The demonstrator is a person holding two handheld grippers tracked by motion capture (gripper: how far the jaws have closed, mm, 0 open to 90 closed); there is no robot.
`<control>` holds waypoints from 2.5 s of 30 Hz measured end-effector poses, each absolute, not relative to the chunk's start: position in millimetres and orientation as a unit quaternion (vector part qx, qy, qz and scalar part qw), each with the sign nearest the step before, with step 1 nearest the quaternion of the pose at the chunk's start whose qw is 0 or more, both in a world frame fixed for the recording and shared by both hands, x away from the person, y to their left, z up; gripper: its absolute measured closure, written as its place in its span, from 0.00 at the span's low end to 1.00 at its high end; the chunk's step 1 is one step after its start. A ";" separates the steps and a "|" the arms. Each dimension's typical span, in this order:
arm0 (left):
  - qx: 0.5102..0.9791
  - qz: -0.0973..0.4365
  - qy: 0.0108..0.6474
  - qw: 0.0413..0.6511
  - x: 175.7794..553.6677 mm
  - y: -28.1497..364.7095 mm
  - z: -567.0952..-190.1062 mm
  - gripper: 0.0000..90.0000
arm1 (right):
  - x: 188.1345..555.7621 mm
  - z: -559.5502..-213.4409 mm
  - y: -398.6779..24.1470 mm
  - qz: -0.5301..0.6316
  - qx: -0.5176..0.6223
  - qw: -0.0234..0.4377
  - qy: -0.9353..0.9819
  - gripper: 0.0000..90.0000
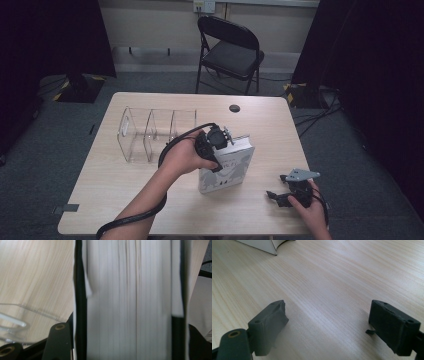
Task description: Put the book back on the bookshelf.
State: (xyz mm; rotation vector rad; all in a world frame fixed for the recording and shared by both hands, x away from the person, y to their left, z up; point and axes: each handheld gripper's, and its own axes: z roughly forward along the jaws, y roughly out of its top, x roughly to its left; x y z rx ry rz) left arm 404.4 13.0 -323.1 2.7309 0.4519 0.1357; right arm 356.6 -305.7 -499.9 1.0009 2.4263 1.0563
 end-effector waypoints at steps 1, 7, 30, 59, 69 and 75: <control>0.968 0.047 0.161 0.185 405.4 10.7 -323.5 0.48 | 356.6 -499.9 -305.7 0.369 0.349 0.156 0.847 0.15; 0.970 0.057 0.153 0.180 408.3 4.3 -325.8 0.45 | 356.6 -499.9 -305.6 0.369 0.350 0.155 0.847 0.15; 0.972 0.039 0.184 0.139 415.2 -10.8 -327.3 0.46 | 357.8 -500.2 -304.7 0.369 0.350 0.157 0.847 0.15; 0.964 0.015 0.241 0.109 406.3 -10.9 -318.2 0.58 | 357.9 -500.2 -304.6 0.369 0.350 0.157 0.847 0.15; 0.964 0.023 0.243 0.104 401.6 -14.6 -317.8 0.58 | 357.8 -500.1 -304.5 0.369 0.351 0.156 0.846 0.15; 0.960 0.014 0.259 0.102 401.8 -13.5 -315.4 0.59 | 357.8 -500.1 -304.5 0.369 0.351 0.156 0.846 0.15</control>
